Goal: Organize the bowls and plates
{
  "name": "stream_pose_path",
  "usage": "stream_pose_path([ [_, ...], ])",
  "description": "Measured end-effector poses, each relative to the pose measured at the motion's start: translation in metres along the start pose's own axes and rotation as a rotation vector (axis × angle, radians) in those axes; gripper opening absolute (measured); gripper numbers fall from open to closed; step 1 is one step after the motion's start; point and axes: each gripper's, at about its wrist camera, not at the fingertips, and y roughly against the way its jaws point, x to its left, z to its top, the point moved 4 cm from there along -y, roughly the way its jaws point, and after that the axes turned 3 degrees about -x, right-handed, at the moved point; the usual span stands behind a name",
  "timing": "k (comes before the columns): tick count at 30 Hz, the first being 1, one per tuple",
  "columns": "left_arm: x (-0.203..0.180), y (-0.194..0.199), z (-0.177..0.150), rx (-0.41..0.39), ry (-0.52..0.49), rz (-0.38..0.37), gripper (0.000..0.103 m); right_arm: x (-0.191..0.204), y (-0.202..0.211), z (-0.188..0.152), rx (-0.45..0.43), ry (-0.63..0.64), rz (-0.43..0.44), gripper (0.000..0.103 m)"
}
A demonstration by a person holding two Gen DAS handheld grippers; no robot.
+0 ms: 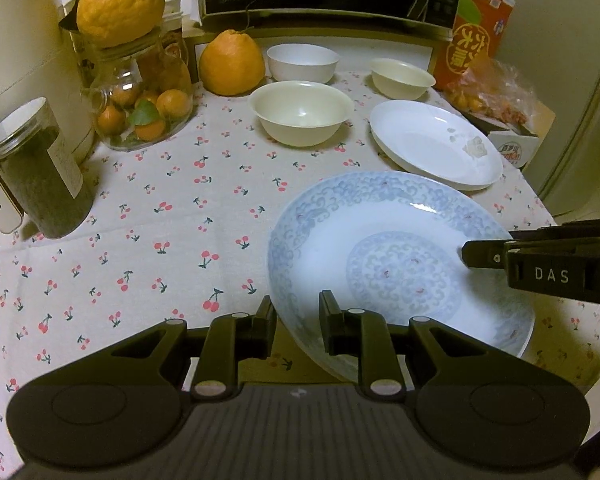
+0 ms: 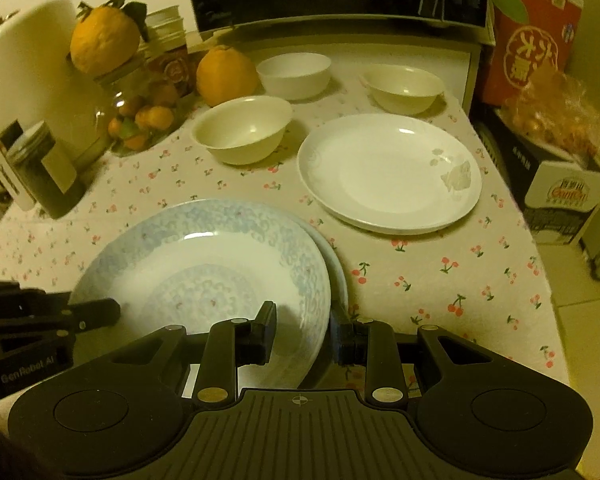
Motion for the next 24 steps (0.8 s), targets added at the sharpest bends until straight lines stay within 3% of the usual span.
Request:
stream_pose_path([
  [10, -0.009, -0.003, -0.003, 0.003, -0.060, 0.005, 0.020, 0.008, 0.001, -0.005, 0.013, 0.114, -0.098, 0.027],
  [20, -0.013, -0.005, -0.004, -0.001, -0.115, 0.028, 0.020, 0.006, -0.001, -0.005, 0.020, 0.118, -0.094, 0.027],
  [24, -0.015, -0.008, -0.005, 0.031, -0.110, -0.024, 0.038, 0.002, -0.003, -0.004, 0.034, 0.082, -0.068, 0.034],
])
